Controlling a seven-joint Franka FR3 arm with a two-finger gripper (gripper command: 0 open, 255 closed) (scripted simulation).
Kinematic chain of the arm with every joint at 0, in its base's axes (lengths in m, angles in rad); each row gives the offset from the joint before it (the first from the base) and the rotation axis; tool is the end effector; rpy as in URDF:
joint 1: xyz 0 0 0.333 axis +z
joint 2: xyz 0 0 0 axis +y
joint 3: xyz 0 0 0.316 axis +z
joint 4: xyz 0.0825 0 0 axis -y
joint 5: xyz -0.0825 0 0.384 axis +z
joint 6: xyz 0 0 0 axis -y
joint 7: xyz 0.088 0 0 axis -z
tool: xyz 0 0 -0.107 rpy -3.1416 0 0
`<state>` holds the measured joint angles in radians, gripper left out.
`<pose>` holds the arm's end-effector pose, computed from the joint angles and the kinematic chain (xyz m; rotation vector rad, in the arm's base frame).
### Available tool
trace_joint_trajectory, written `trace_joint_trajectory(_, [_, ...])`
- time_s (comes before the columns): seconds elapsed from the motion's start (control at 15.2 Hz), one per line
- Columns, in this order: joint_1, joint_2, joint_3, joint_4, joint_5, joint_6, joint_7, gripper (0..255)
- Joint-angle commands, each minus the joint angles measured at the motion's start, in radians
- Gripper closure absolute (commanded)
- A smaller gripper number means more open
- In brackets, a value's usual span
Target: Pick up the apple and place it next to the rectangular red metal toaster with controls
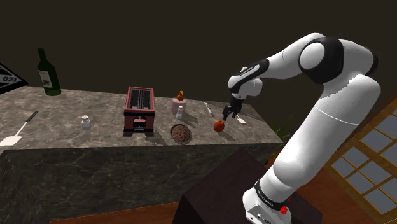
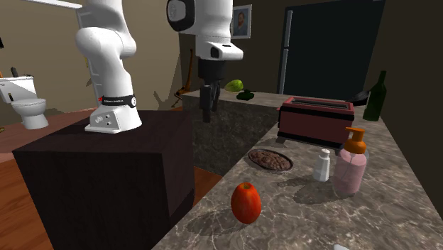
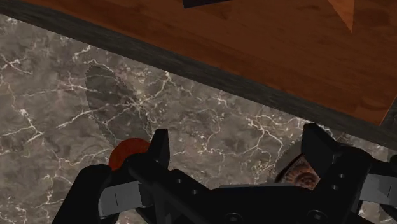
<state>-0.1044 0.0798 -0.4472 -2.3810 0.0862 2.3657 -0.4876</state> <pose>0.4182 -0.2574 0.2839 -3.0709 0.1974 0.0974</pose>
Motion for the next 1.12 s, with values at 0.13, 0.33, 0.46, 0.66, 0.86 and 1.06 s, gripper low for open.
trace_joint_trajectory(0.13, [-0.048, 0.178, 0.012, 0.106, 0.128, 0.061, -0.132, 0])
trace_joint_trajectory(0.33, [-0.102, 0.298, 0.043, 0.198, 0.206, 0.085, -0.210, 0])
trace_joint_trajectory(0.46, [-0.140, 0.376, 0.066, 0.266, 0.248, 0.094, -0.251, 0])
trace_joint_trajectory(0.66, [-0.197, 0.490, 0.099, 0.377, 0.296, 0.100, -0.300, 0])
trace_joint_trajectory(0.86, [-0.252, 0.603, 0.130, 0.500, 0.329, 0.097, -0.334, 0])
trace_joint_trajectory(1.06, [-0.260, 0.627, 0.140, 0.509, 0.338, 0.112, -0.340, 0])
